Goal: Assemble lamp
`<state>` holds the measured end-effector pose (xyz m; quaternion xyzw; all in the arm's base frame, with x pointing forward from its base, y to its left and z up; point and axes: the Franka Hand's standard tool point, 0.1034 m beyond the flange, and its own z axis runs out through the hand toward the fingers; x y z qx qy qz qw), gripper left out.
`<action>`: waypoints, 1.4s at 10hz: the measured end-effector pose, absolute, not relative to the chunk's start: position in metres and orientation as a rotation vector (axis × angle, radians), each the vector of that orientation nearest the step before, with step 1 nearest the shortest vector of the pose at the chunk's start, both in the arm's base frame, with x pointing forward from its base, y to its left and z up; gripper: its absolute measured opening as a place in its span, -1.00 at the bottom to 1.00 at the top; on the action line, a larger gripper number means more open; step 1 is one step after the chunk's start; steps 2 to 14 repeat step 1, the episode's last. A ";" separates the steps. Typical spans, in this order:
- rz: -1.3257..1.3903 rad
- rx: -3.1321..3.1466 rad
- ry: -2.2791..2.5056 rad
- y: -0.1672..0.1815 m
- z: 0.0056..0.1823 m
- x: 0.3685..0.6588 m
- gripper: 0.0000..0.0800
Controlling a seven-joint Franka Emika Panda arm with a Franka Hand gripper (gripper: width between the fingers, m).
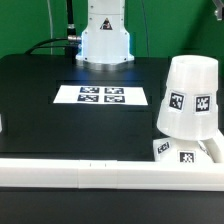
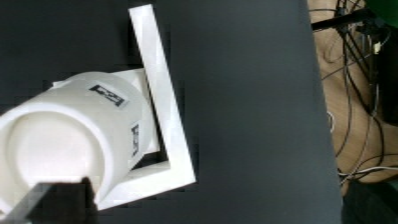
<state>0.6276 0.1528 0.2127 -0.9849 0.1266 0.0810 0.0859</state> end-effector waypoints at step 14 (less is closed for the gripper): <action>0.241 -2.936 0.377 0.153 0.213 0.628 0.75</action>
Offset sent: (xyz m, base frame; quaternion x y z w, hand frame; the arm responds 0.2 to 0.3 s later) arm 0.0000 0.0000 0.0000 0.0000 0.0000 0.0000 1.0000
